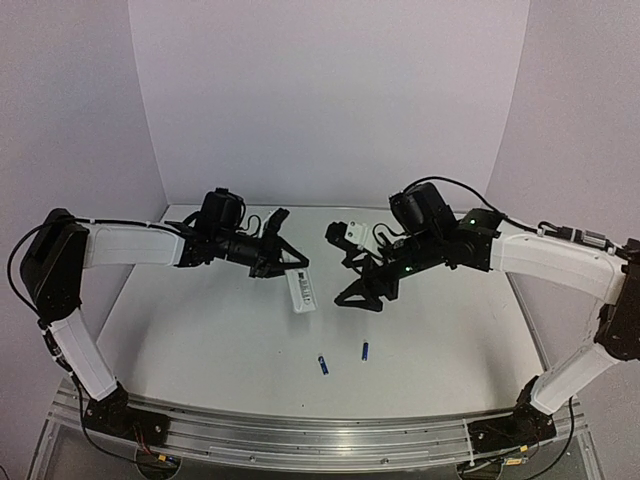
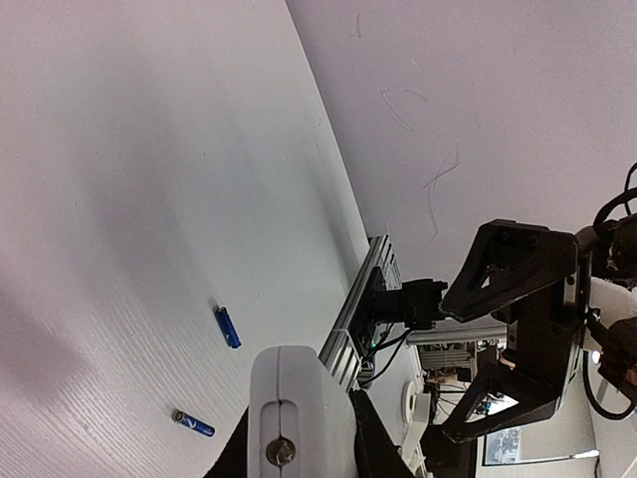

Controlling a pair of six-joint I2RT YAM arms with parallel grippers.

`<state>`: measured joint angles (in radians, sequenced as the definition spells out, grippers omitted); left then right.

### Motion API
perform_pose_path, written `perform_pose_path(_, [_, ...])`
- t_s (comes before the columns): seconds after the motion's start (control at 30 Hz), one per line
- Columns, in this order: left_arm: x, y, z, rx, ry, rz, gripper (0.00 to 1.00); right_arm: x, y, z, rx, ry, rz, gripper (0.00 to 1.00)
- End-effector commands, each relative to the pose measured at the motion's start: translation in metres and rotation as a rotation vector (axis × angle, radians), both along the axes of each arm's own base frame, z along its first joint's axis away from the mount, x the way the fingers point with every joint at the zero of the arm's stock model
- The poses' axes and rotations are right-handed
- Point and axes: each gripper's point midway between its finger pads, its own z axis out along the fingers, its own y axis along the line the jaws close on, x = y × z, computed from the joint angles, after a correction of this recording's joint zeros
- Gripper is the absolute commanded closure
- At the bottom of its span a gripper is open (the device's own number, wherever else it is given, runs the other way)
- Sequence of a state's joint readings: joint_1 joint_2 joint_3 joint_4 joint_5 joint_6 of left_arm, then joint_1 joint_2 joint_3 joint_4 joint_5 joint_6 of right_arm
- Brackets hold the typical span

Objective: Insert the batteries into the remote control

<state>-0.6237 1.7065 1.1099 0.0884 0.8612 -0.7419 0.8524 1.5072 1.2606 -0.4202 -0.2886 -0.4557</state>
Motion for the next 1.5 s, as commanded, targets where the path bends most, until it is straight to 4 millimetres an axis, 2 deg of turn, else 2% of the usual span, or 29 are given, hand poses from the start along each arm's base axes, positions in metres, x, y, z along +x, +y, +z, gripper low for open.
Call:
perform_pose_path(0.0, [-0.006, -0.012, 0.004, -0.058, 0.026, -0.076, 1.0, 0.007, 0.02, 0.006, 0.03, -0.007, 0.055, 0.13])
perform_pose_path(0.1, [-0.007, -0.017, -0.001, -0.06, 0.064, -0.087, 1.0, 0.016, 0.028, -0.002, 0.017, 0.016, 0.032, 0.13])
perform_pose_path(0.43, [0.0, -0.025, -0.011, -0.055, 0.162, -0.089, 1.0, 0.024, 0.039, -0.015, 0.011, 0.027, 0.038, 0.13])
perform_pose_path(0.83, [0.002, -0.028, -0.007, -0.065, 0.208, -0.085, 1.0, 0.029, 0.051, -0.029, -0.004, 0.013, 0.05, 0.14])
perform_pose_path(1.47, [-0.003, -0.029, -0.003, -0.08, 0.212, -0.111, 1.0, 0.034, 0.054, -0.037, -0.014, 0.0, 0.041, 0.15])
